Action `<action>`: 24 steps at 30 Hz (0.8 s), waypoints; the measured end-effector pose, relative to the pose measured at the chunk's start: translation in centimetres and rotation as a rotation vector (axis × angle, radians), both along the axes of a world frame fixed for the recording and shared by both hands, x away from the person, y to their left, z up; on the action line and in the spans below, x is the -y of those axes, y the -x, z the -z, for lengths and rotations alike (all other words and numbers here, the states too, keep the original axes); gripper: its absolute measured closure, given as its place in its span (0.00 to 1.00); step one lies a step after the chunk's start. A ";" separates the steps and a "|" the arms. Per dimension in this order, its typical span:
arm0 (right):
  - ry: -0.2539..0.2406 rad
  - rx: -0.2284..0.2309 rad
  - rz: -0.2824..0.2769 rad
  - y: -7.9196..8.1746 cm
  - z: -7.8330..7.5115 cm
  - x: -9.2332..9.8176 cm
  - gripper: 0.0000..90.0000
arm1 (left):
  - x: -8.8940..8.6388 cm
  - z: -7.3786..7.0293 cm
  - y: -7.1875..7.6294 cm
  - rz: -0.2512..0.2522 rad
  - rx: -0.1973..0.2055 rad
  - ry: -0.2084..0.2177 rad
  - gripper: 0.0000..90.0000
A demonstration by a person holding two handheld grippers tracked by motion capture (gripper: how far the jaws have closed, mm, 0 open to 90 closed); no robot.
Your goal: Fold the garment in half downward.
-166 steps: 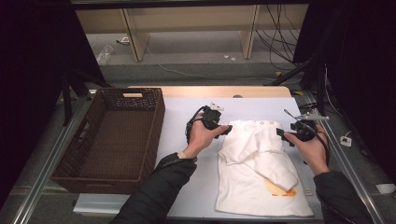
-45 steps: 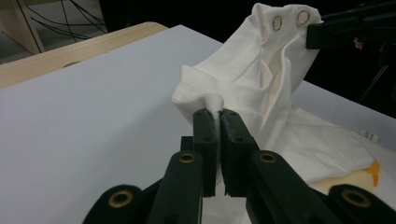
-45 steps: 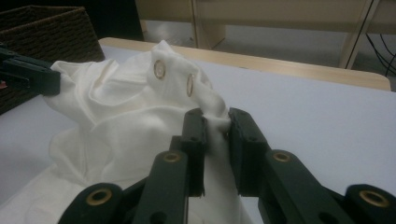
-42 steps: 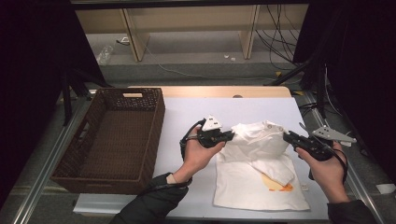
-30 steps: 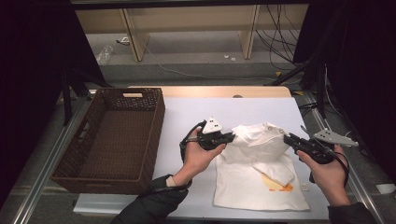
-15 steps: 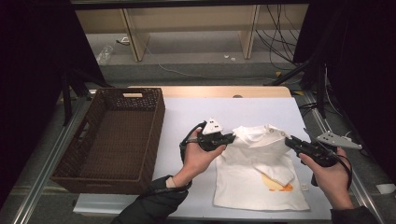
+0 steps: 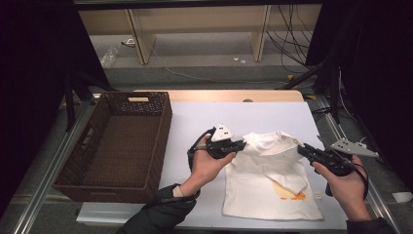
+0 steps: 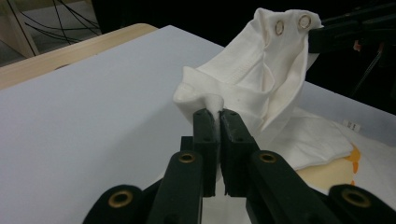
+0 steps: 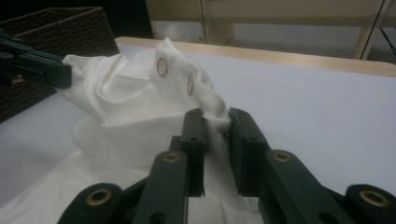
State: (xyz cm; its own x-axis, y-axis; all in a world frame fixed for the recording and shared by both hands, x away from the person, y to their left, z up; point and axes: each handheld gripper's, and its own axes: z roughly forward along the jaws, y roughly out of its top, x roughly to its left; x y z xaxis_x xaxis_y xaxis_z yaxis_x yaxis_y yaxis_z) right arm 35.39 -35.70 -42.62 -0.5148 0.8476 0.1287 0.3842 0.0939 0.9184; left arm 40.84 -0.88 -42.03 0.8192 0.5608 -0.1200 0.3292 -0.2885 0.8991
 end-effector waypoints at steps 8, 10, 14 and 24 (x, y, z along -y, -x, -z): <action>0.020 0.008 0.003 0.4 -0.2 -0.3 0.86 | 0.0 -0.1 0.2 0.000 0.006 -0.005 0.95; 0.027 0.008 0.004 0.4 -0.2 -0.4 0.86 | 0.0 0.0 0.2 0.002 0.006 -0.005 0.95; 0.037 -0.002 0.001 0.6 -0.2 -0.4 0.86 | 0.0 0.0 0.5 0.006 0.002 -0.011 0.95; 0.020 -0.002 -0.012 1.1 -0.1 -0.1 0.86 | -0.1 0.0 1.0 0.015 0.007 -0.016 0.95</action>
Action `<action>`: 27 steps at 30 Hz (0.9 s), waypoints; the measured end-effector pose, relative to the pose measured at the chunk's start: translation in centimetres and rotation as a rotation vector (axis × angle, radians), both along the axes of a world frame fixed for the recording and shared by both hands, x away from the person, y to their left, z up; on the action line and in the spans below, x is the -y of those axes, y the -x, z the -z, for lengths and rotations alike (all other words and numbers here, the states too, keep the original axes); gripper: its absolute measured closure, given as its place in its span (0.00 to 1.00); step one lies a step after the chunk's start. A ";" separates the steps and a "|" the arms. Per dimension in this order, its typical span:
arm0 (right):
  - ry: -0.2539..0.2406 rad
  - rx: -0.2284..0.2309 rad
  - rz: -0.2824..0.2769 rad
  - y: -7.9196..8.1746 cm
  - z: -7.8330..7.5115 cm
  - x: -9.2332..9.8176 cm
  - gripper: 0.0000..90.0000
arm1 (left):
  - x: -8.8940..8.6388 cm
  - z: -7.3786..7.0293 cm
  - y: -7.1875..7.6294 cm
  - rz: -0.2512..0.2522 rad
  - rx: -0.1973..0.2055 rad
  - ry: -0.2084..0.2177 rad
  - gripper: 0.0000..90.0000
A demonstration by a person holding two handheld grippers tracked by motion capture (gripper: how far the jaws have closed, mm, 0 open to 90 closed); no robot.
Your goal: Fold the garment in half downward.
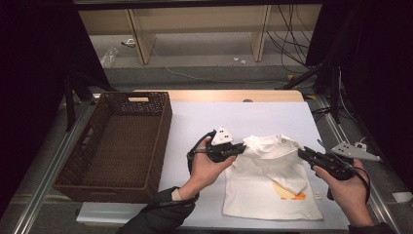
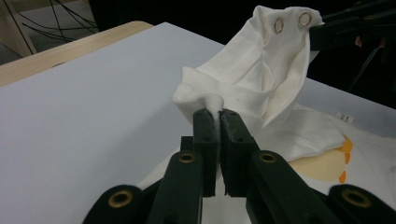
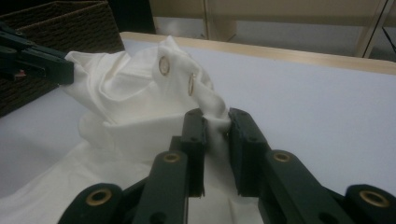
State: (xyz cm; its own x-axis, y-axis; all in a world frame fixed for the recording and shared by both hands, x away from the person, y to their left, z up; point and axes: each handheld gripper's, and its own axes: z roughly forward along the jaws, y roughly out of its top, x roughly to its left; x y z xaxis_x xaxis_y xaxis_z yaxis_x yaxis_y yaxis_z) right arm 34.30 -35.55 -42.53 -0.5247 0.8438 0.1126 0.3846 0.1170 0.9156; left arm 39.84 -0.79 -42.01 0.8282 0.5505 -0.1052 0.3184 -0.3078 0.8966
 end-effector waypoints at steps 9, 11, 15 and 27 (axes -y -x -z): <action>0.004 -0.010 -0.006 0.3 0.1 0.0 0.86 | 0.0 0.1 0.4 0.006 0.001 -0.006 0.95; 0.005 -0.012 -0.006 0.4 0.1 0.0 0.86 | 0.0 0.0 0.5 0.009 0.003 -0.010 0.95; 0.004 -0.014 -0.008 0.5 0.1 0.0 0.86 | 0.0 0.0 0.6 0.010 0.003 -0.011 0.95; 0.006 -0.025 -0.012 0.6 0.2 0.0 0.86 | 0.0 0.1 0.8 0.019 0.002 -0.018 0.95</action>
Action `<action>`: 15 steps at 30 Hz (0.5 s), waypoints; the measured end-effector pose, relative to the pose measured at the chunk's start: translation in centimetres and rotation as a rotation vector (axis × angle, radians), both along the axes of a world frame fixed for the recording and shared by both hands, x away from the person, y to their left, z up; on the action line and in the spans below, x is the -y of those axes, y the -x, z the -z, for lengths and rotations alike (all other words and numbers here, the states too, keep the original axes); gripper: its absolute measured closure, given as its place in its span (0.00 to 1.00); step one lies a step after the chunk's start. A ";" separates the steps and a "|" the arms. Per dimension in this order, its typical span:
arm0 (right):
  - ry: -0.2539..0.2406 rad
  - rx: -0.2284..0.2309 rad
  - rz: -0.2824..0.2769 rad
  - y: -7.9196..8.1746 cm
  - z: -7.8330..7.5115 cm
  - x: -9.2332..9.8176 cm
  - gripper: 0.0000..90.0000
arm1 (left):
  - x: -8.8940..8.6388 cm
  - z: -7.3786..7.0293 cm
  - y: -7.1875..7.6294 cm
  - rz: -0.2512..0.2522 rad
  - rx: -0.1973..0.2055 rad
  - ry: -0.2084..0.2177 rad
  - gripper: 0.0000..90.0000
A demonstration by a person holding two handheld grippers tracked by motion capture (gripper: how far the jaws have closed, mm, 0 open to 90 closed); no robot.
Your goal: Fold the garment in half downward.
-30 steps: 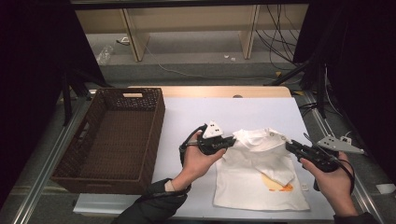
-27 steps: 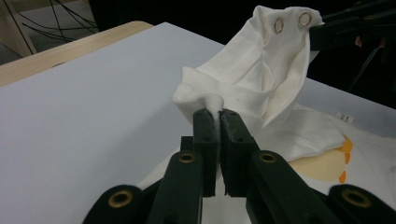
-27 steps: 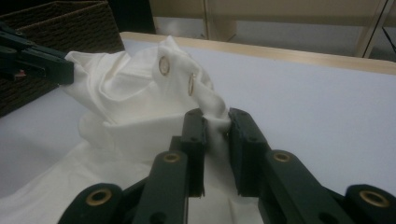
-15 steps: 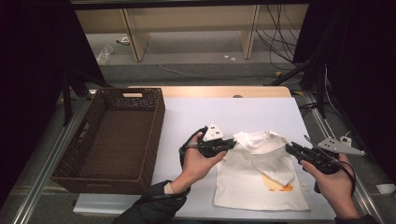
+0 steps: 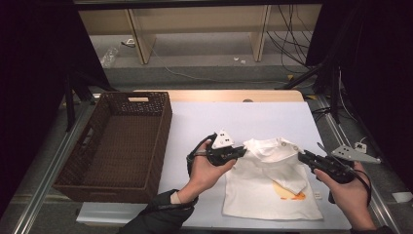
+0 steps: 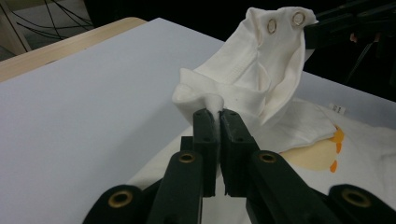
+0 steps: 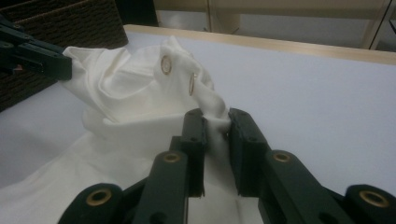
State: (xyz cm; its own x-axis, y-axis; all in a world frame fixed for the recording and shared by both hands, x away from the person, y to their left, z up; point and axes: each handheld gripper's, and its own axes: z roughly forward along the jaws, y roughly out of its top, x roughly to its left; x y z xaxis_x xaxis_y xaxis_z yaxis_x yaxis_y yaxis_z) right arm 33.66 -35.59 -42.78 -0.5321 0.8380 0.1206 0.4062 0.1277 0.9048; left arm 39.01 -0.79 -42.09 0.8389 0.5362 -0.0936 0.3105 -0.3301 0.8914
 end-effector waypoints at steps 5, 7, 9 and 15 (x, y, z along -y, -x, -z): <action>0.000 -0.001 -0.001 0.0 0.1 0.0 0.86 | 0.0 0.1 0.2 0.003 -0.001 -0.002 0.95; 0.003 -0.003 -0.002 0.1 0.0 0.0 0.86 | 0.0 0.1 0.3 0.004 -0.001 -0.002 0.95; 0.006 -0.008 -0.002 0.2 0.0 0.0 0.86 | 0.0 0.1 0.3 0.005 -0.002 -0.002 0.95; 0.001 -0.010 -0.002 0.2 0.1 -0.1 0.86 | 0.0 0.2 0.3 0.005 -0.002 -0.004 0.95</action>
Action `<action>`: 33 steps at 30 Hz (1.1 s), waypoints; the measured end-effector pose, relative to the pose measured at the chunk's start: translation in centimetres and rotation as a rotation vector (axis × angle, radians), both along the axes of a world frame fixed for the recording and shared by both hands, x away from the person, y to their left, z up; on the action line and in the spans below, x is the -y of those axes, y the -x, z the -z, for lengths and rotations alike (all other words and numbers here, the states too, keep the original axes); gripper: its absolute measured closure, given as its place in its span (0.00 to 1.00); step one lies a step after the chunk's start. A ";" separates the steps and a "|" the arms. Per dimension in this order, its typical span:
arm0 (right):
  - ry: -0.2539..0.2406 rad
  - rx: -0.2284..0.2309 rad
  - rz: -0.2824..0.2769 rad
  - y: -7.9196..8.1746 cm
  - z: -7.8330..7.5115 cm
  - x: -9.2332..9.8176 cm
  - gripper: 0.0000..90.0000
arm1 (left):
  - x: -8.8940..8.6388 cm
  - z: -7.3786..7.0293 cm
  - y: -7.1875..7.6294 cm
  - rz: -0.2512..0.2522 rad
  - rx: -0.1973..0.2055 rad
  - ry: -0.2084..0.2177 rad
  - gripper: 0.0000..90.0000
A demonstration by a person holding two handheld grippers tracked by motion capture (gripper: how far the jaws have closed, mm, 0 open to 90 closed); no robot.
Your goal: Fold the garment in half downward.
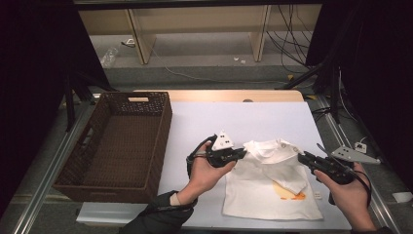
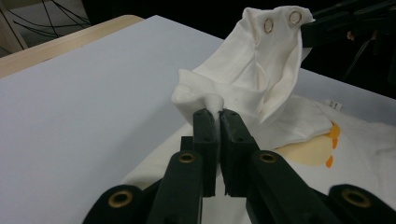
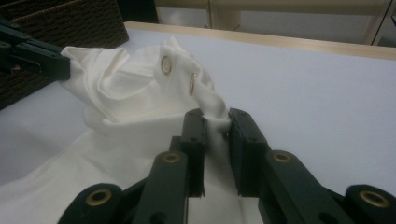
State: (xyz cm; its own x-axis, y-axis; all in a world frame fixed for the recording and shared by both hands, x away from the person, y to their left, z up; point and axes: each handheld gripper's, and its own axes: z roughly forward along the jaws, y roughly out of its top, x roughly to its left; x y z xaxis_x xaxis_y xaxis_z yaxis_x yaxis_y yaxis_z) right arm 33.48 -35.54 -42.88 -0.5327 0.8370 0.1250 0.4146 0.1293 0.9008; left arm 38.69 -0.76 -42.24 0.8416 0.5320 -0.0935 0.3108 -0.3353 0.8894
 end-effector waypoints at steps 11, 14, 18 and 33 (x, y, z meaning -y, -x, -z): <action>0.011 -0.001 -0.005 0.1 -0.1 0.0 0.86 | -0.1 0.1 0.1 0.000 -0.001 -0.003 0.95; 0.007 0.005 -0.008 0.1 -0.1 -0.1 0.86 | -0.1 0.1 0.2 0.000 -0.002 0.000 0.95; 0.013 -0.002 -0.008 0.1 -0.2 -0.1 0.86 | -0.2 0.1 0.3 0.004 0.002 -0.005 0.95; 0.013 -0.014 -0.006 0.2 -0.4 -0.3 0.86 | -0.2 0.2 0.8 0.009 0.001 -0.010 0.95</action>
State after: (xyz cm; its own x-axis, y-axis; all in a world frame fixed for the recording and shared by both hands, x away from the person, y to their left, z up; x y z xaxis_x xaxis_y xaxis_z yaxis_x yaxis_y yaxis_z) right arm 33.25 -35.22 -42.45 -0.5355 0.8357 0.1218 0.4265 0.1431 0.8931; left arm 37.87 -0.58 -42.45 0.8466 0.5250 -0.0875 0.3071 -0.3475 0.8860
